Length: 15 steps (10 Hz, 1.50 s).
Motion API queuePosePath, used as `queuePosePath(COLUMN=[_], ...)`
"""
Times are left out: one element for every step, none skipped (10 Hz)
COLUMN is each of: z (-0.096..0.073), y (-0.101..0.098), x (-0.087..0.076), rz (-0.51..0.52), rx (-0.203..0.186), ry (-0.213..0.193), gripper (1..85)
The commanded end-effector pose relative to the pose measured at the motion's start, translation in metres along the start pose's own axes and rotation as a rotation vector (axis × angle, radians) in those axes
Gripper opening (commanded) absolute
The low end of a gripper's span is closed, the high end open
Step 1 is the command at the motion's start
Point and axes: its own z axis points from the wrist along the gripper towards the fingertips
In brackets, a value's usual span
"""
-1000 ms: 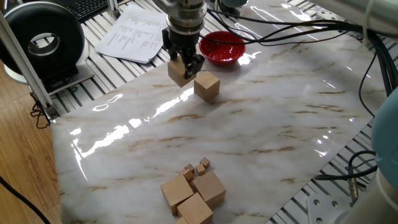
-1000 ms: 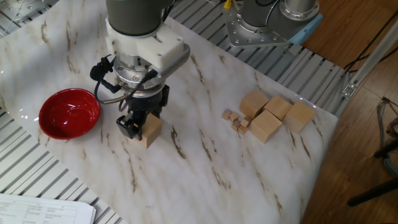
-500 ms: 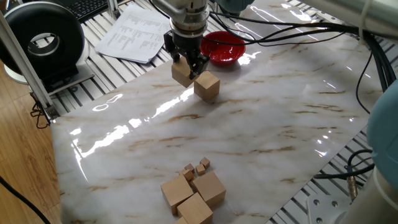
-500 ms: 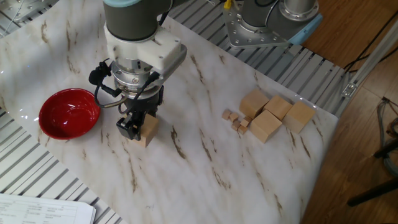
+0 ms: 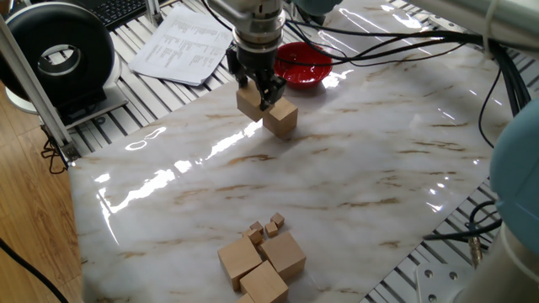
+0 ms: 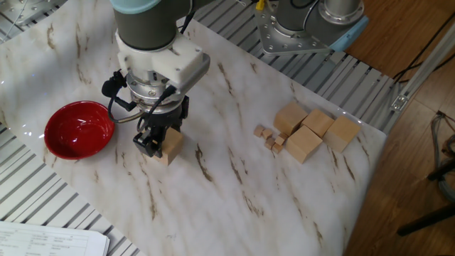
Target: Stack the blocks into a pyramid shape
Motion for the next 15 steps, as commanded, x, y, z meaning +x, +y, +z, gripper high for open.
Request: queuePosePath(z=[0.0,0.0,-0.001,0.001,0.003,0.003,0.002,0.002,0.002,0.001,0.001,0.001,0.001,0.001,0.001], y=[0.006,0.006,0.004,0.004,0.004,0.004,0.005,0.006,0.008,0.012,0.014,0.014,0.014,0.011,0.01], x=[-0.003,-0.004,-0.004,-0.006,-0.007,-0.007,-0.007,-0.006,-0.005,-0.007,-0.011,-0.012,-0.016,-0.017,-0.017], rz=[0.041,0.043,0.042,0.05,0.052,0.053,0.053,0.057,0.066,0.076,0.104,0.156,0.176,0.197,0.206], rx=[-0.026,-0.029,-0.03,-0.029,-0.031,-0.033,-0.037,-0.04,-0.048,-0.062,-0.072,-0.074,-0.073,-0.065,-0.062], ry=[-0.018,-0.015,-0.007,-0.013,-0.013,-0.01,-0.011,-0.008,-0.003,-0.011,-0.023,-0.028,-0.04,-0.044,-0.045], gripper=[1.0,1.0,1.0,1.0,1.0,1.0,1.0,1.0,1.0,1.0,1.0,1.0,1.0,1.0,1.0])
